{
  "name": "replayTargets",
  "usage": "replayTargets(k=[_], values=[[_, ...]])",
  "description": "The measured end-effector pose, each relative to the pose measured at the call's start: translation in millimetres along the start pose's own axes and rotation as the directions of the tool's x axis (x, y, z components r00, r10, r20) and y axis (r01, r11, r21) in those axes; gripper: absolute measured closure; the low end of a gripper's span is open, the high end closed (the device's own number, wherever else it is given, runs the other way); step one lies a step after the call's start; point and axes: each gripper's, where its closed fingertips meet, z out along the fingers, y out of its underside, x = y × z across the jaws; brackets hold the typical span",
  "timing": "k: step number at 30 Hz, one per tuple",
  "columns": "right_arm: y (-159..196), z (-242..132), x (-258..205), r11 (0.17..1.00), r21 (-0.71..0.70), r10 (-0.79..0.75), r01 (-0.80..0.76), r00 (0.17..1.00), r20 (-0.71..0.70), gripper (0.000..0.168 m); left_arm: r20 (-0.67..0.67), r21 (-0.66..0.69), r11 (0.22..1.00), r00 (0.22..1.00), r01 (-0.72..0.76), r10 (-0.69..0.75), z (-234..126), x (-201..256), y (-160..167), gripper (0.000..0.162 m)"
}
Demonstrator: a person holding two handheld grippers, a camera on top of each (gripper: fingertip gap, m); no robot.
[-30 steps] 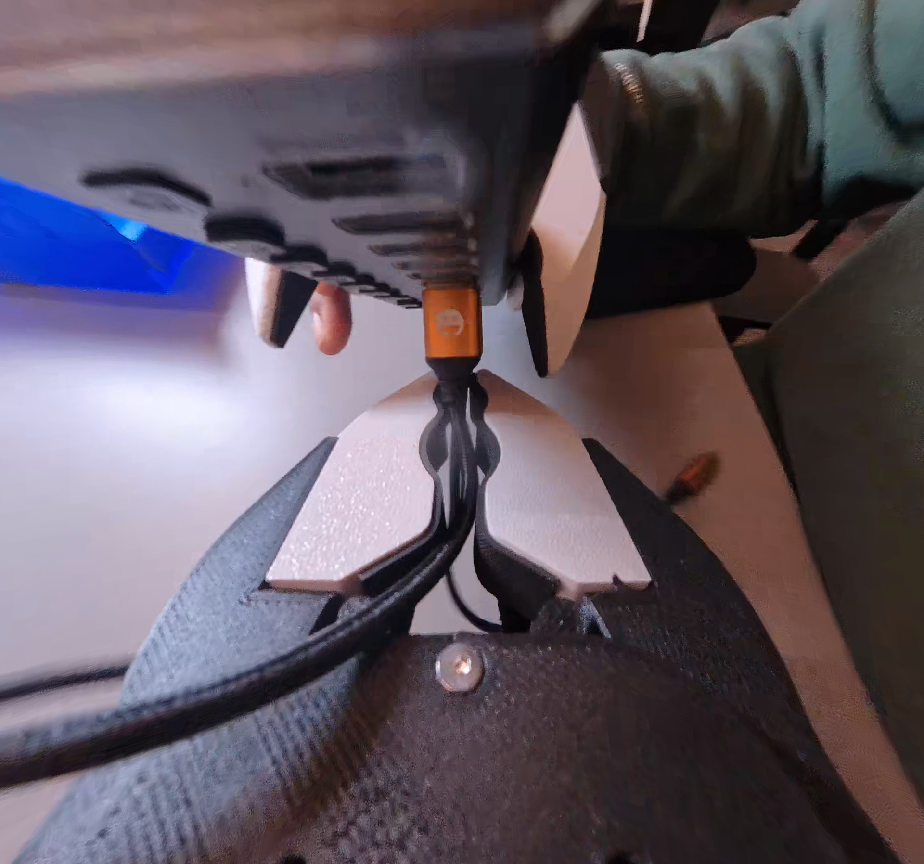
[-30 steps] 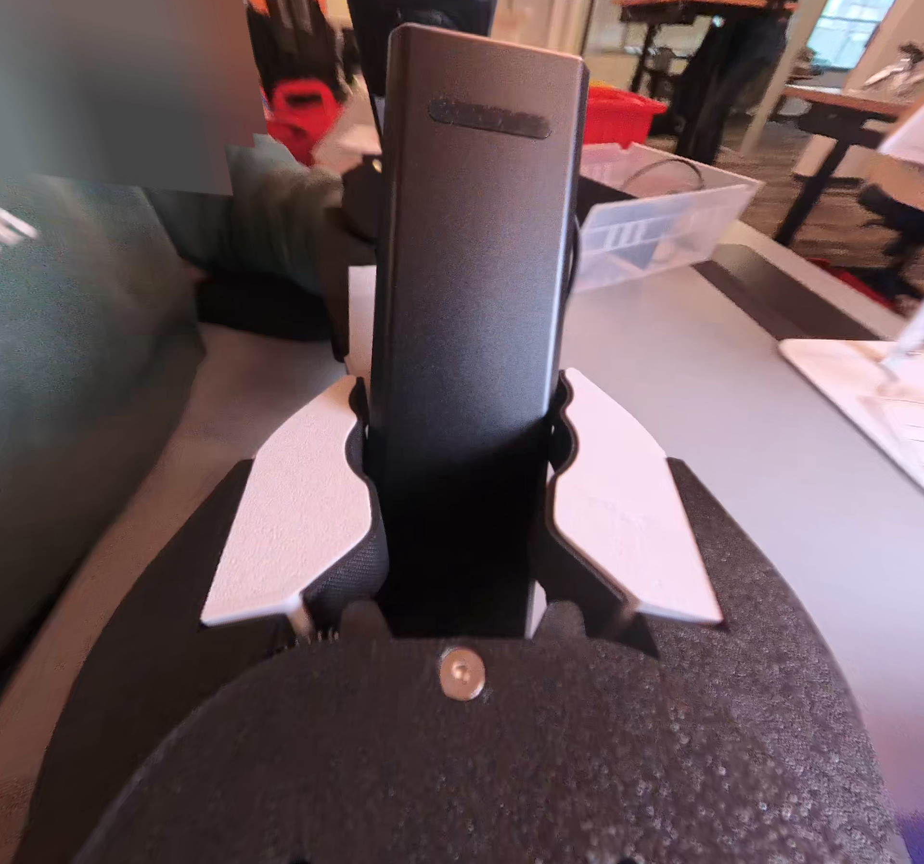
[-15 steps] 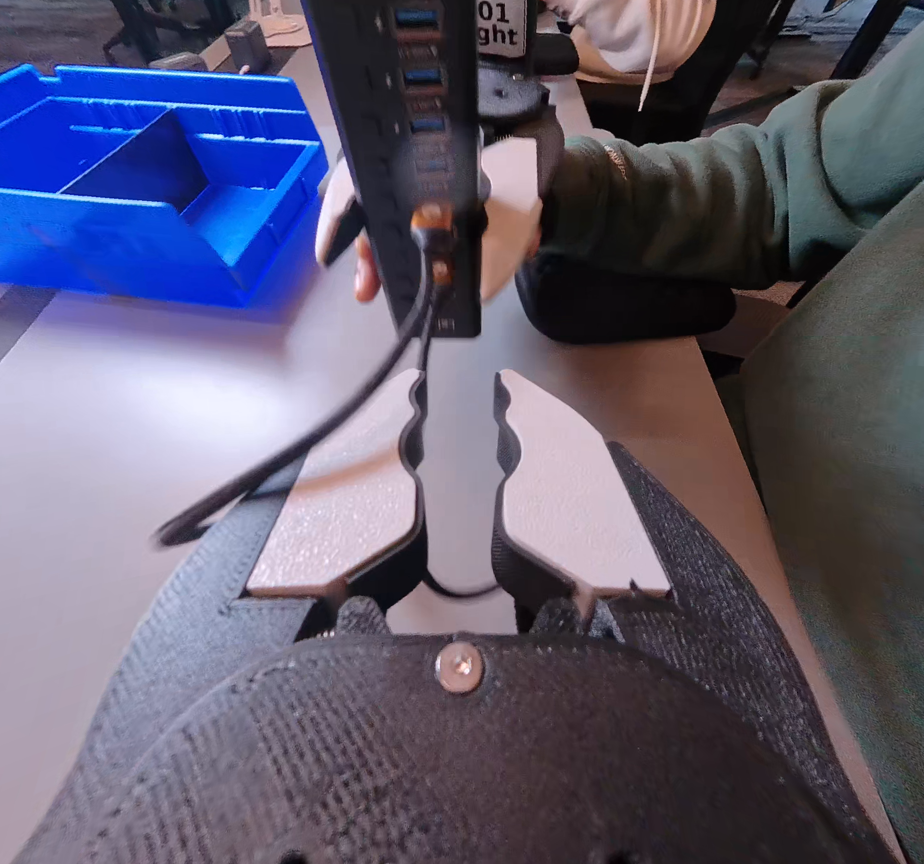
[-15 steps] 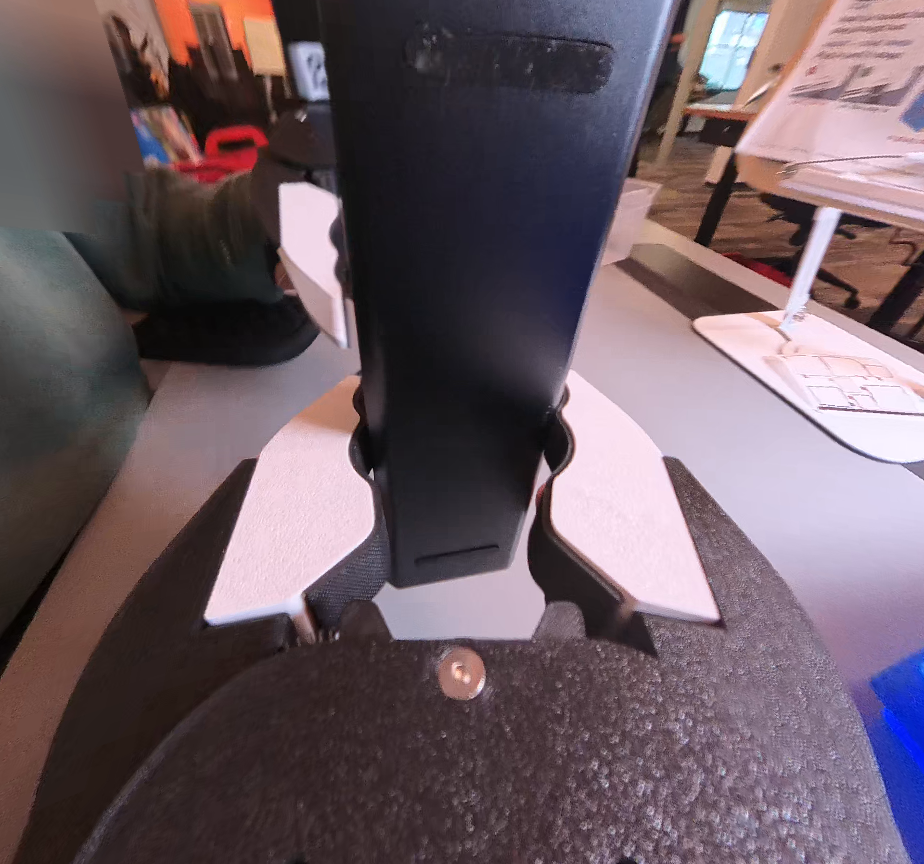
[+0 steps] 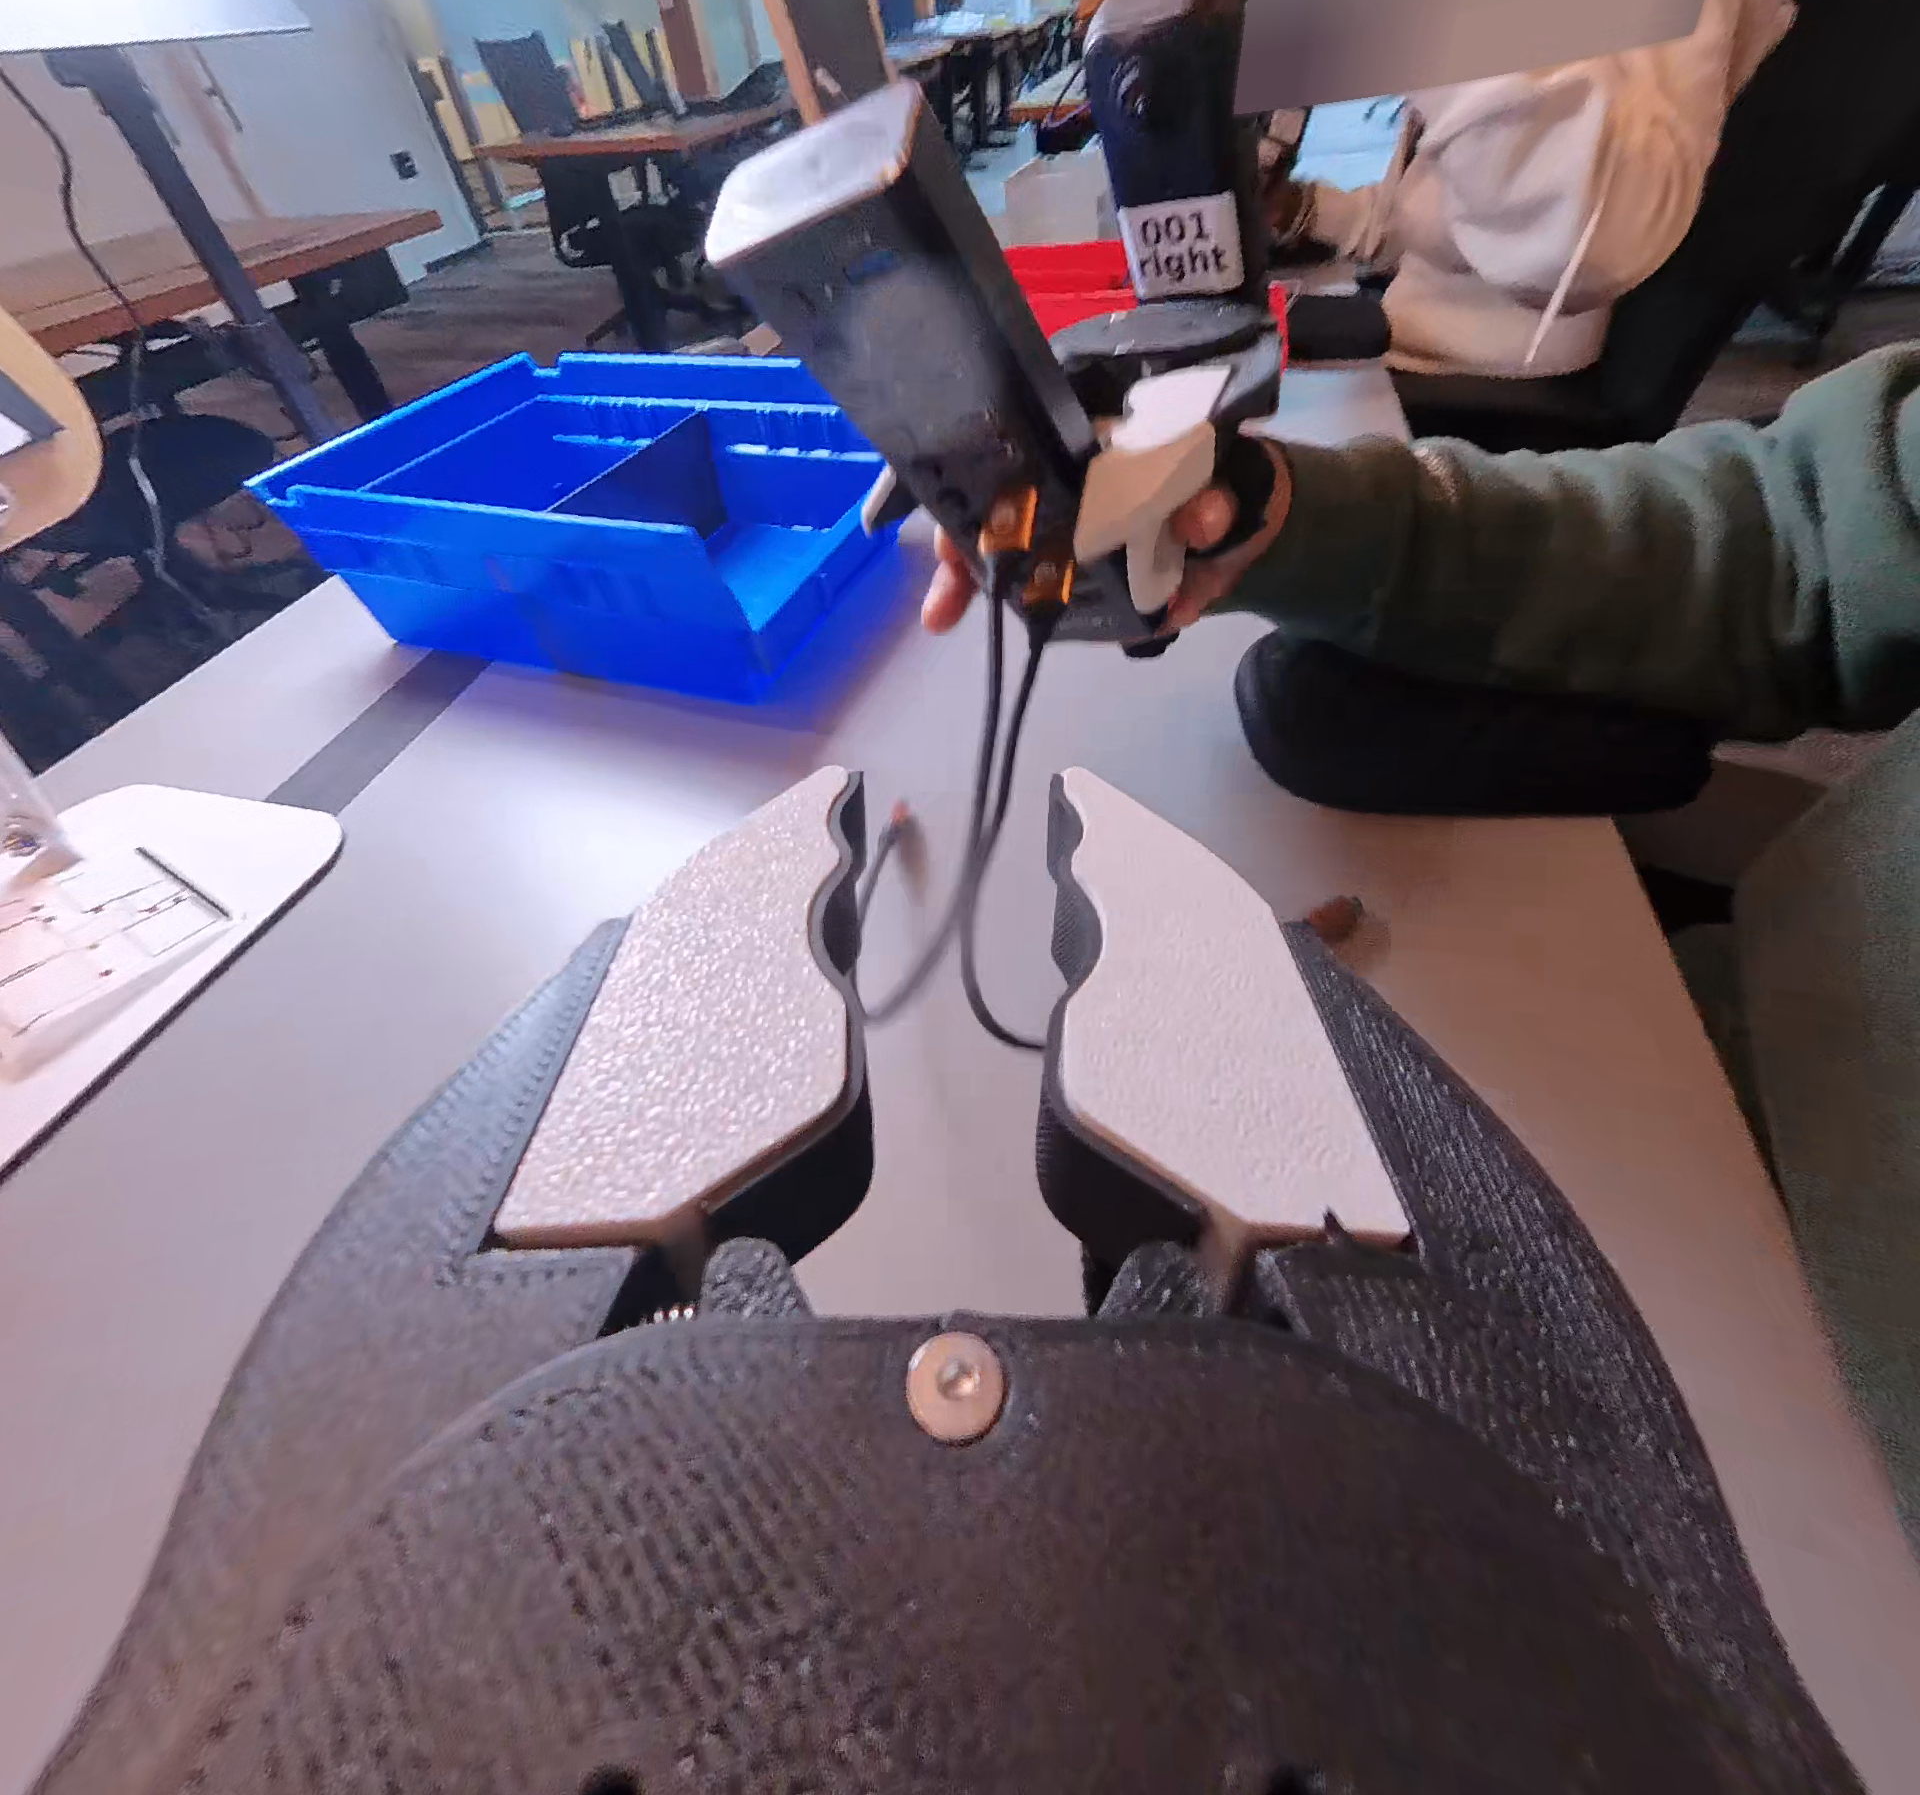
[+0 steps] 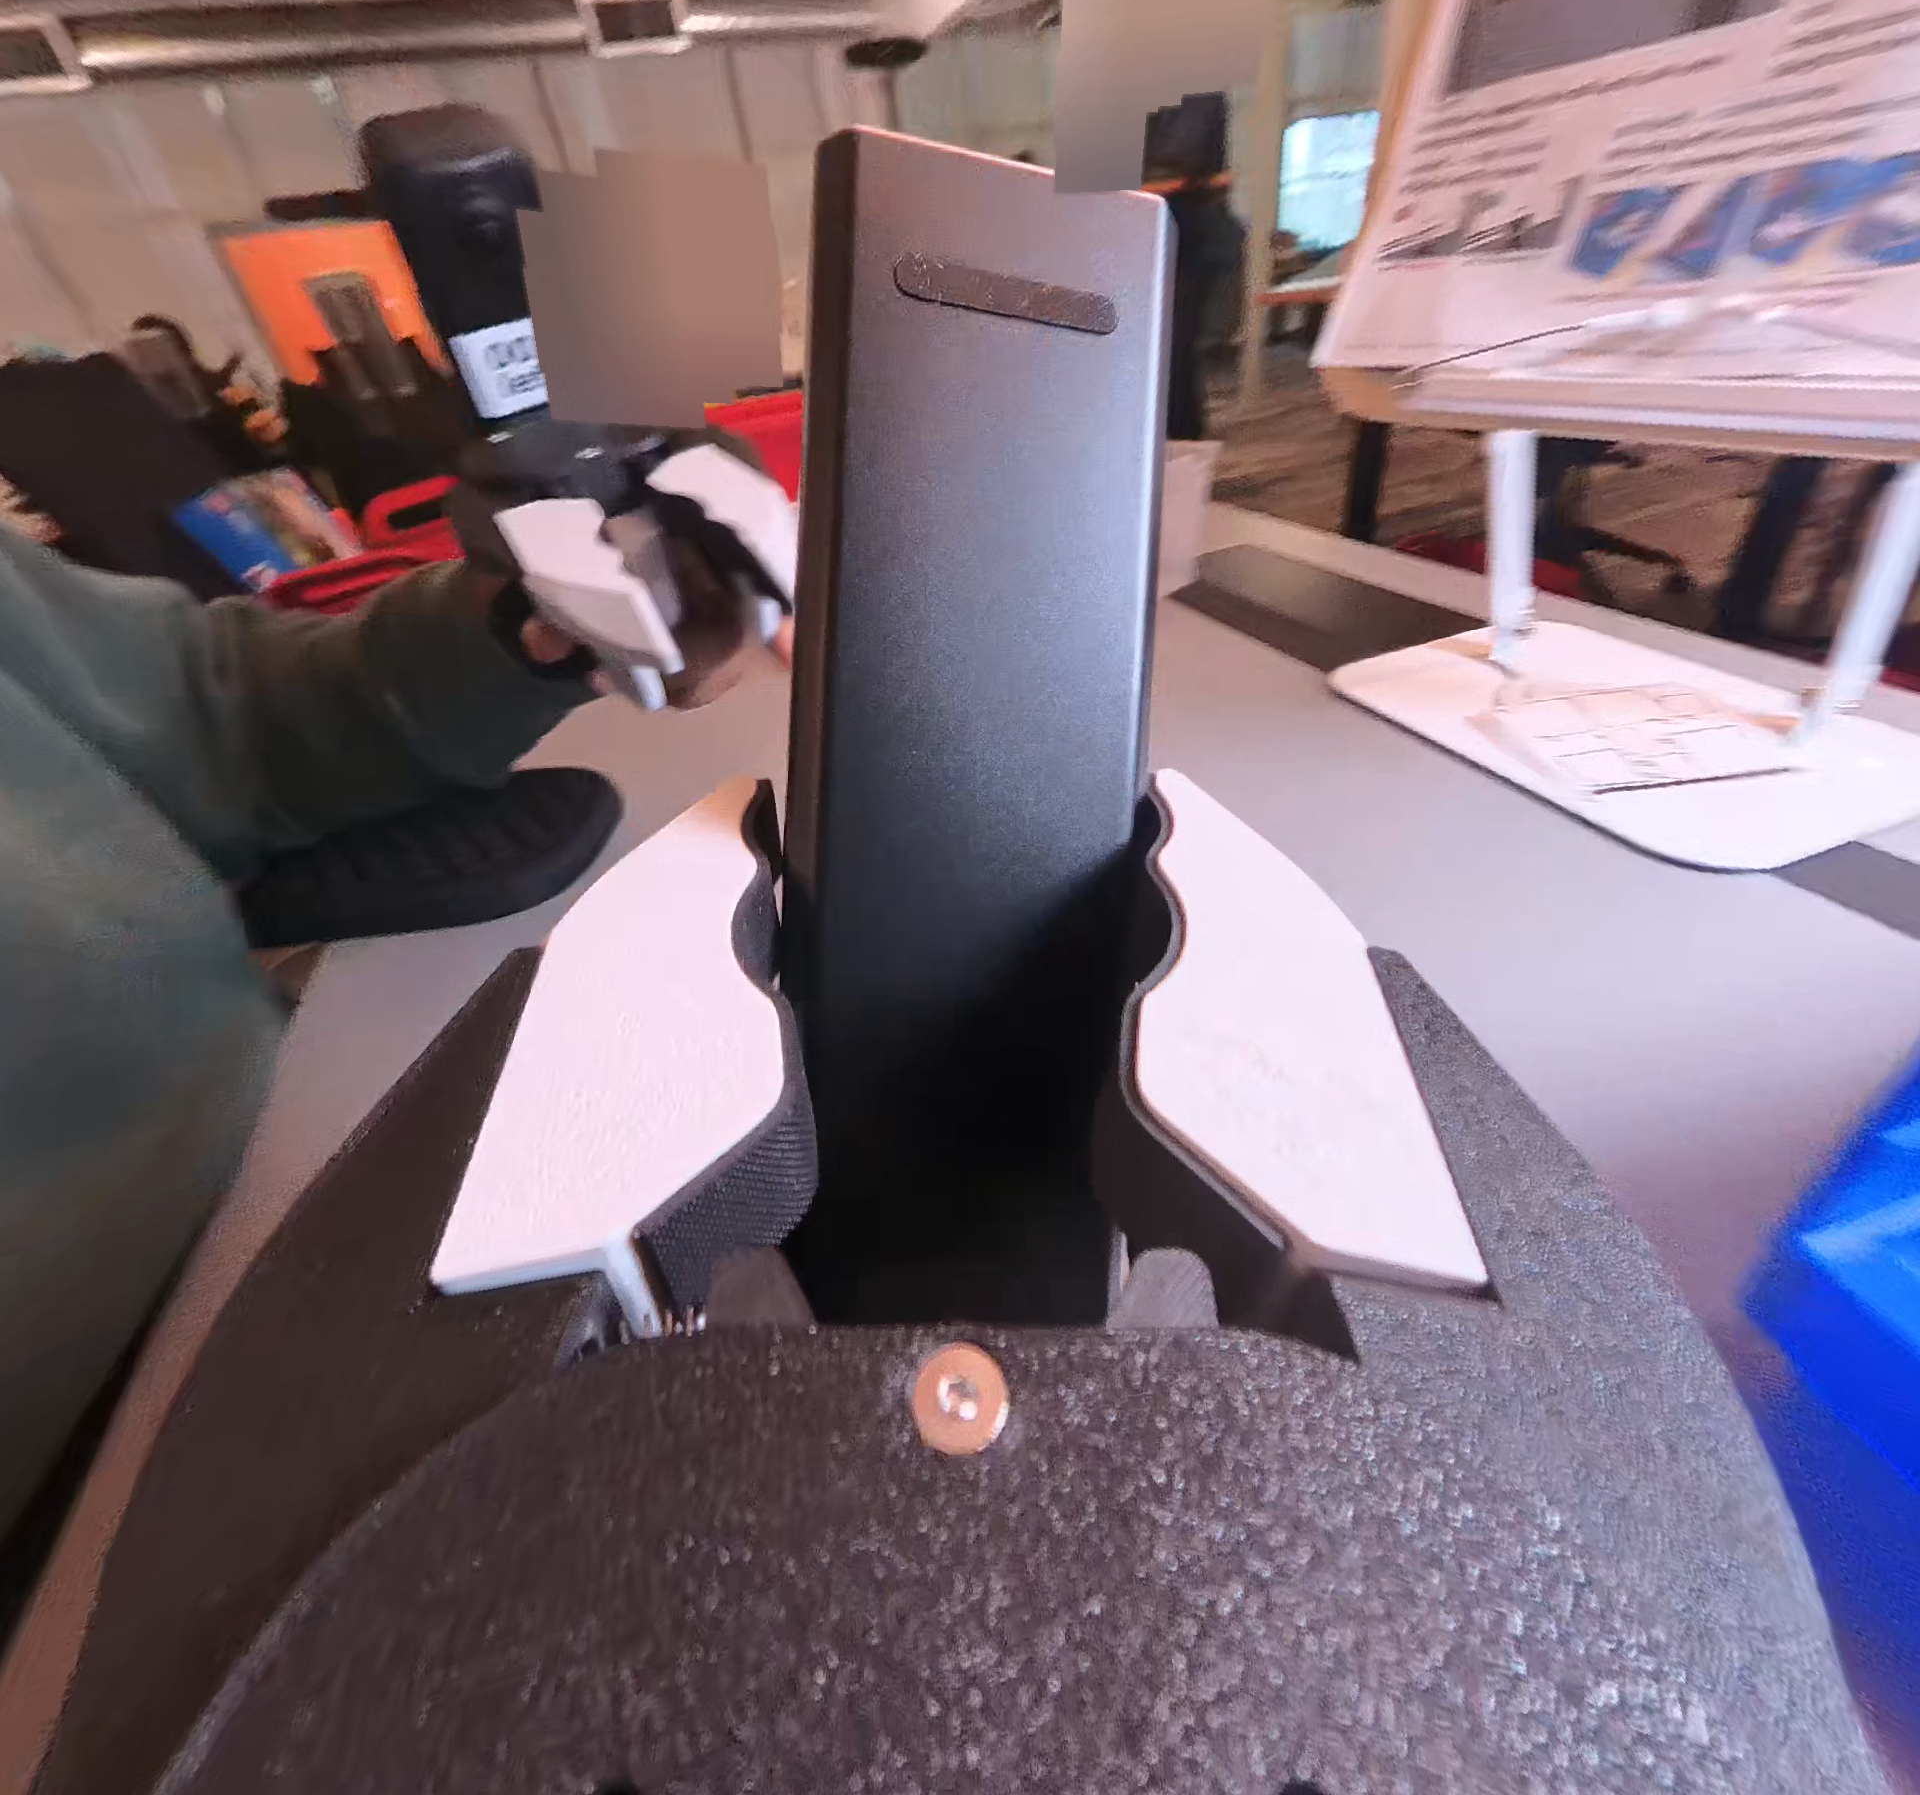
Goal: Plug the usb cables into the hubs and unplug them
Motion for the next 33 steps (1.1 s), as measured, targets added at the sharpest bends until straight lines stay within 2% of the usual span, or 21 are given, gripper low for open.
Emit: replayTargets(k=[3,7,9,11,13,16,18,21,23,26,27,29,31,33], values=[[0.9,17.2,-41.3,0.997,-0.024,0.074,-0.070,0.975,0.211,0.102,-0.100,0.073,0.997,0.995,0.019,-0.012,7.1,9.6,-12.5,0.112],[16.3,36.2,-94.1,0.988,-0.130,0.131,-0.080,0.881,0.455,0.103,-0.304,0.146,0.989,0.951,-0.008,0.053,9.3,36.0,-32.8,0.090],[24.1,39.4,-117.9,0.977,-0.180,0.197,-0.113,0.797,0.571,0.103,-0.400,0.215,0.975,0.906,-0.056,0.141,8.8,56.5,-37.9,0.098],[27.4,38.3,-133.9,0.966,-0.214,0.252,-0.146,0.715,0.652,0.102,-0.488,0.256,0.959,0.841,-0.118,0.234,7.1,79.5,-34.1,0.115],[24.6,35.0,-137.8,0.958,-0.224,0.285,-0.179,0.674,0.681,0.103,-0.490,0.270,0.955,0.837,-0.118,0.242,7.1,83.5,-37.4,0.119],[3.2,36.0,-99.6,0.963,-0.106,0.264,-0.248,0.791,0.552,0.115,-0.382,0.283,0.958,0.912,-0.035,0.146,6.7,55.2,-50.3,0.131],[-5.5,31.4,-68.5,0.986,-0.036,0.164,-0.163,0.906,0.389,0.113,-0.296,0.269,0.963,0.950,-0.020,0.103,5.6,33.1,-52.8,0.131],[-14.4,18.5,-41.3,0.999,-0.039,-0.015,0.021,0.987,0.162,0.109,-0.151,0.255,0.964,0.988,0.072,-0.034,3.8,-2.2,-55.6,0.131],[-22.9,9.8,-29.3,0.985,-0.053,-0.166,0.166,0.986,0.000,0.111,-0.086,0.261,0.950,0.984,0.172,-0.154,0.4,-26.0,-52.6,0.131],[-12.5,5.7,-14.0,0.883,-0.247,-0.443,0.399,0.883,-0.155,0.112,-0.063,0.307,0.883,0.934,0.354,-0.353,-6.2,-55.5,-45.3,0.131],[-3.4,8.2,-11.2,0.834,-0.322,-0.515,0.449,0.843,-0.157,0.111,-0.080,0.322,0.849,0.906,0.419,-0.416,-7.7,-61.8,-43.4,0.131],[18.9,21.9,-16.5,0.793,-0.400,-0.533,0.459,0.841,-0.092,0.108,-0.121,0.349,0.780,0.850,0.520,-0.512,-8.9,-68.9,-41.4,0.131],[35.4,41.2,-25.5,0.815,-0.400,-0.470,0.418,0.882,-0.038,0.104,-0.151,0.368,0.728,0.810,0.578,-0.567,-7.9,-70.5,-42.0,0.131],[43.5,59.7,-37.1,0.875,-0.367,-0.335,0.316,0.942,0.012,0.102,-0.144,0.380,0.713,0.799,0.589,-0.583,-5.8,-70.1,-44.2,0.131]])
